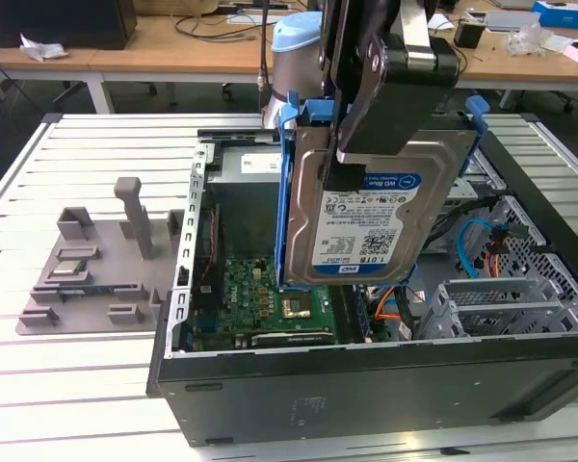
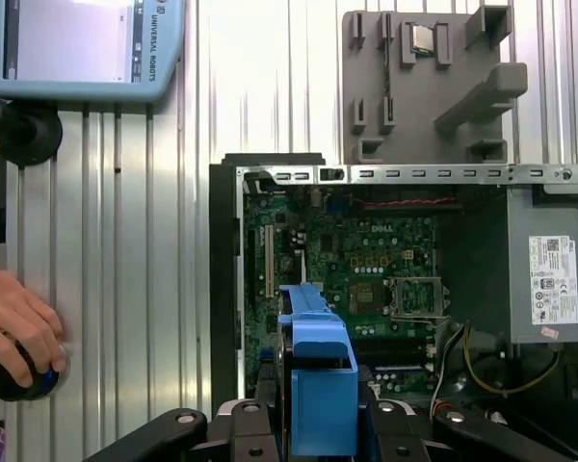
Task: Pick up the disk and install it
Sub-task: 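Pick up the disk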
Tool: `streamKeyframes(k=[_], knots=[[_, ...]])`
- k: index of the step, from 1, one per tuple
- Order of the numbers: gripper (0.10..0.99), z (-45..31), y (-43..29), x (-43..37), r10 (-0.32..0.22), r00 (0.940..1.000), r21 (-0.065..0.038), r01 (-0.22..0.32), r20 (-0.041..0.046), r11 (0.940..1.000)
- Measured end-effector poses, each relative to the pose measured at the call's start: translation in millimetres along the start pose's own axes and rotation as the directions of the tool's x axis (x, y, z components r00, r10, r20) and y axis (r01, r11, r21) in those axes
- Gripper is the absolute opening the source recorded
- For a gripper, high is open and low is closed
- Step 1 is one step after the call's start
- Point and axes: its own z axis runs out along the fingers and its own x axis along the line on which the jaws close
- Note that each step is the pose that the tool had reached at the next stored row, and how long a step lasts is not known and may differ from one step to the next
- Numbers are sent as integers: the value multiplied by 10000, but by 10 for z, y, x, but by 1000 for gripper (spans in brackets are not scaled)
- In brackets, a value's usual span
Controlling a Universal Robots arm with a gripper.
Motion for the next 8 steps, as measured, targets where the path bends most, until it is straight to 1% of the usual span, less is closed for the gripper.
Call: streamKeyframes(k=[2, 3, 8], knots=[[369, -3, -59, -1, 3, 10000, 0, -3, 0, 10000], [369, -7, -124, -2, 2, 10000, -1, -2, 0, 10000], [369, -16, -311, -5, 2, 10000, -3, -2, 1, 10000]])
